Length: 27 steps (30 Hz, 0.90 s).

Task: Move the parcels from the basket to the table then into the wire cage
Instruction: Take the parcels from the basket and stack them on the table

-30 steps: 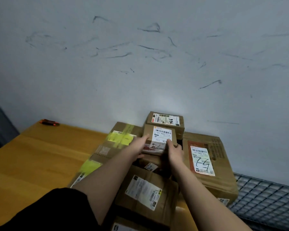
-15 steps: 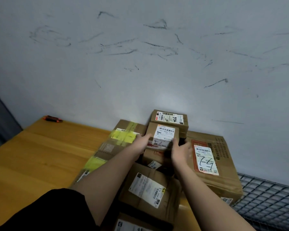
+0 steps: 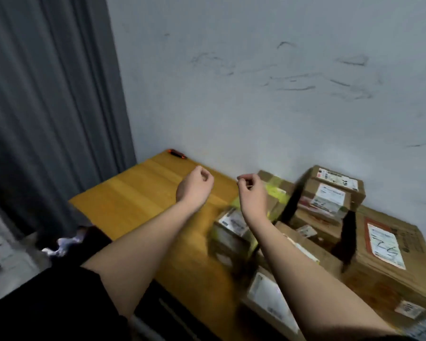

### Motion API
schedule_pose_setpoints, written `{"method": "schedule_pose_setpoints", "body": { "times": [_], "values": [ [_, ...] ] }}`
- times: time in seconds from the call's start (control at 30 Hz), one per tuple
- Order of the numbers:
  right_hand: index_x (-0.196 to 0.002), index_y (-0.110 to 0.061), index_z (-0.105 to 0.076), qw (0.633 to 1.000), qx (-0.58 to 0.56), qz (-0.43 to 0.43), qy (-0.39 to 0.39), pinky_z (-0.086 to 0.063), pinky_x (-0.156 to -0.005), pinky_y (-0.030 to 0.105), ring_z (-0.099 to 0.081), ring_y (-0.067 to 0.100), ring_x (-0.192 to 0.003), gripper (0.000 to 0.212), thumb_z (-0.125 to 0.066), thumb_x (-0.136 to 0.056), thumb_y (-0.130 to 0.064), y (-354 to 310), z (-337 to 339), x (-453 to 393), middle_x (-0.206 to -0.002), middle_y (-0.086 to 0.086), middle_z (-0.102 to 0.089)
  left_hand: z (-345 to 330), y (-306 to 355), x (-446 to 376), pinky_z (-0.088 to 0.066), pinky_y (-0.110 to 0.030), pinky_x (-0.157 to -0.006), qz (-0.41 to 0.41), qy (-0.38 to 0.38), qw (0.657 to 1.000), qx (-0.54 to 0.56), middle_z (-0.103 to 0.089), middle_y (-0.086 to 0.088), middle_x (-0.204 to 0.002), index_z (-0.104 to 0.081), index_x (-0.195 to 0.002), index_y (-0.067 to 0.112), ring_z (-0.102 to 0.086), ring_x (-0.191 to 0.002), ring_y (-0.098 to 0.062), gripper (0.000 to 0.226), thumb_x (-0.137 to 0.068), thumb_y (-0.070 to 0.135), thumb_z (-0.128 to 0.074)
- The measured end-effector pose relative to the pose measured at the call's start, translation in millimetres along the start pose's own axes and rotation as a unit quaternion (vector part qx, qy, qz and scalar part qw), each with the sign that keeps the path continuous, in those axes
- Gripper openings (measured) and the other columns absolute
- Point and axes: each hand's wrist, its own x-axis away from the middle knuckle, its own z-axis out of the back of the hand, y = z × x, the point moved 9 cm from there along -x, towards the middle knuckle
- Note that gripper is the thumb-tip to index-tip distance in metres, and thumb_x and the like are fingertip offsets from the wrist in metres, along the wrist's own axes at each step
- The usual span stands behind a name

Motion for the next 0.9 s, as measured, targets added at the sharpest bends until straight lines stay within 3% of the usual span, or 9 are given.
{"method": "schedule_pose_setpoints", "body": {
  "times": [0.1,0.23,0.4,0.5,0.63,0.7,0.77,0.83,0.9],
  "values": [
    [-0.093,-0.015,-0.066,0.996,0.059,0.015,-0.071,-0.044,-0.078,0.033,-0.061,0.024,-0.095,0.013,-0.055,-0.090,-0.021,-14.1,-75.1,58.3,-0.097,0.004,-0.069,66.3,-77.5,37.1,-0.039,-0.031,-0.068,0.050,0.016,0.994,-0.096,-0.064,-0.002,-0.099,-0.049,-0.089,0.022,-0.059,-0.092,-0.028,0.011,-0.093,0.029,-0.042],
    [-0.096,-0.014,-0.068,0.975,0.123,0.022,-0.185,-0.048,-0.082,0.035,-0.062,0.027,-0.098,0.018,-0.052,-0.091,-0.023,-0.6,-168.3,143.6,-0.101,0.006,-0.070,117.6,-188.8,92.0,-0.035,-0.030,-0.061,0.103,0.017,0.978,-0.180,-0.056,0.001,-0.091,-0.045,-0.090,0.020,-0.052,-0.078,-0.021,0.013,-0.095,0.032,-0.041],
    [-0.099,-0.016,-0.061,0.908,0.246,0.041,-0.337,-0.042,-0.068,0.030,-0.060,0.028,-0.094,0.017,-0.048,-0.094,-0.026,65.4,-260.0,244.6,-0.103,0.003,-0.062,124.2,-322.6,166.7,-0.040,-0.033,-0.062,0.162,-0.036,0.959,-0.228,-0.056,-0.003,-0.091,-0.050,-0.098,0.017,-0.057,-0.080,-0.024,0.017,-0.095,0.033,-0.045],
    [-0.099,-0.018,-0.056,0.842,0.328,0.100,-0.417,-0.044,-0.062,0.032,-0.057,0.023,-0.087,0.015,-0.046,-0.098,-0.029,110.5,-295.6,299.3,-0.099,0.001,-0.055,106.6,-391.1,210.4,-0.039,-0.033,-0.059,0.204,-0.068,0.944,-0.249,-0.054,-0.004,-0.085,-0.051,-0.104,0.015,-0.052,-0.071,-0.022,0.020,-0.097,0.032,-0.044],
    [-0.102,-0.014,-0.057,0.762,0.394,0.152,-0.490,-0.046,-0.066,0.033,-0.058,0.023,-0.091,0.023,-0.044,-0.099,-0.032,194.0,-341.5,359.3,-0.100,0.004,-0.056,58.0,-481.9,272.4,-0.047,-0.036,-0.076,0.269,-0.102,0.922,-0.259,-0.058,-0.008,-0.110,-0.050,-0.114,0.015,-0.059,-0.100,-0.028,0.029,-0.096,0.036,-0.042],
    [-0.104,-0.012,-0.057,0.737,0.402,0.139,-0.526,-0.045,-0.067,0.034,-0.058,0.025,-0.092,0.024,-0.043,-0.098,-0.031,243.2,-364.3,384.6,-0.102,0.006,-0.057,20.3,-529.6,301.4,-0.045,-0.034,-0.073,0.296,-0.119,0.914,-0.249,-0.058,-0.007,-0.111,-0.049,-0.115,0.015,-0.058,-0.100,-0.027,0.030,-0.096,0.036,-0.042],
    [-0.102,-0.011,-0.059,0.727,0.412,0.127,-0.535,-0.043,-0.066,0.028,-0.061,0.023,-0.090,0.024,-0.043,-0.098,-0.029,293.0,-384.0,406.7,-0.101,0.006,-0.062,-14.8,-570.4,328.7,-0.037,-0.027,-0.054,0.303,-0.121,0.915,-0.238,-0.060,-0.006,-0.098,-0.053,-0.104,0.013,-0.058,-0.082,-0.019,0.023,-0.093,0.033,-0.051],
    [-0.104,-0.012,-0.061,0.704,0.436,0.127,-0.546,-0.041,-0.070,0.026,-0.062,0.021,-0.093,0.026,-0.040,-0.099,-0.025,338.3,-400.0,427.5,-0.105,0.004,-0.065,-48.9,-604.2,347.6,-0.020,-0.019,-0.040,0.298,-0.127,0.920,-0.223,-0.060,-0.004,-0.070,-0.059,-0.081,0.011,-0.054,-0.054,-0.013,0.022,-0.077,0.027,-0.073],
    [-0.109,-0.010,-0.061,0.672,0.459,0.136,-0.565,-0.044,-0.075,0.027,-0.060,0.021,-0.100,0.029,-0.038,-0.099,-0.024,387.7,-418.3,453.9,-0.113,0.006,-0.065,-88.0,-647.2,374.1,-0.033,-0.021,-0.039,0.310,-0.142,0.913,-0.224,-0.059,-0.005,-0.063,-0.060,-0.077,0.010,-0.057,-0.048,-0.018,0.021,-0.071,0.029,-0.068]
  ]
}}
